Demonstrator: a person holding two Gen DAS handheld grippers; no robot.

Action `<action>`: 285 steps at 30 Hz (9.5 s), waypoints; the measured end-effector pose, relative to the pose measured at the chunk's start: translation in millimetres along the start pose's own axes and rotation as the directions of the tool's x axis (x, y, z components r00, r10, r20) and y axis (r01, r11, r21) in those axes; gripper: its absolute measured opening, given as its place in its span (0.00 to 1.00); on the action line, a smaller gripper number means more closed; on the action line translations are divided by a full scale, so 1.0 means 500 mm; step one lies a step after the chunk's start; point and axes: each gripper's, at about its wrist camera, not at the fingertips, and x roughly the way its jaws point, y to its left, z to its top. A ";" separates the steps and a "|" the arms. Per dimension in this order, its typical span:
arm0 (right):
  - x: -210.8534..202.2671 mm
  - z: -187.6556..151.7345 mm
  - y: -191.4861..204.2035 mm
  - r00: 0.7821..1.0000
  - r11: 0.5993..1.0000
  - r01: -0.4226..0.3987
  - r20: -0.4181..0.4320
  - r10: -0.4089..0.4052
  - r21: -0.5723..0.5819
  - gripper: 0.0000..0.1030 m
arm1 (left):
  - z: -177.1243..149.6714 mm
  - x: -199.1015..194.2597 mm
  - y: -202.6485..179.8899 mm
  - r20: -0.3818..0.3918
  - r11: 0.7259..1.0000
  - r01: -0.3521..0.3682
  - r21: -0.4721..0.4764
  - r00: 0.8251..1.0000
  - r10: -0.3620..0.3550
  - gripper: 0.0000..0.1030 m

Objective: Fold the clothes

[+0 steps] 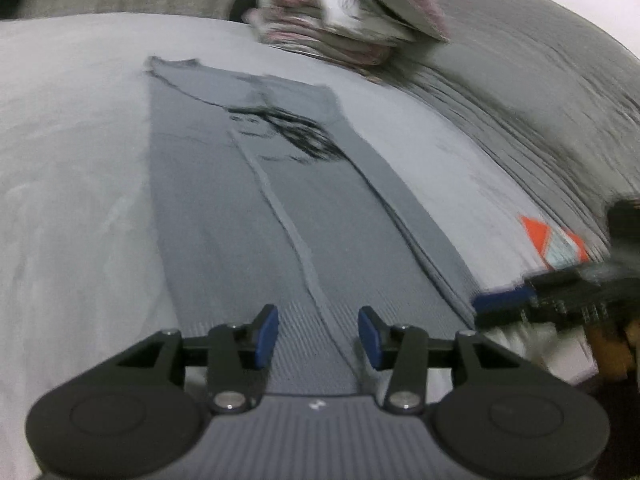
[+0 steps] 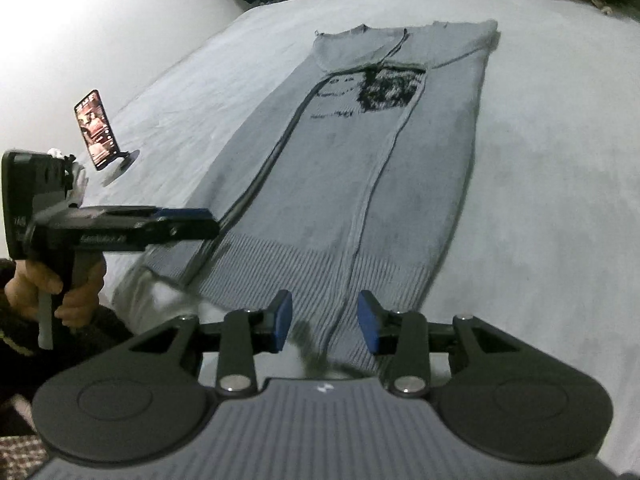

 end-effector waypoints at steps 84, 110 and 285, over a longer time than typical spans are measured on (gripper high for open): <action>0.061 0.036 -0.278 0.841 0.506 -0.541 0.414 0.349 0.672 0.43 | 0.067 0.028 0.266 0.310 0.702 0.295 -0.649 0.944 -0.111 0.28; 0.069 0.076 -0.155 0.964 0.937 -0.165 0.251 0.087 0.307 0.11 | 0.090 0.031 0.177 0.131 0.958 0.057 -0.281 0.991 -0.021 0.07; 0.174 0.335 -0.147 0.952 0.989 0.072 0.288 -0.107 0.131 0.18 | 0.262 0.210 0.285 0.314 0.959 0.024 -0.282 0.947 0.069 0.06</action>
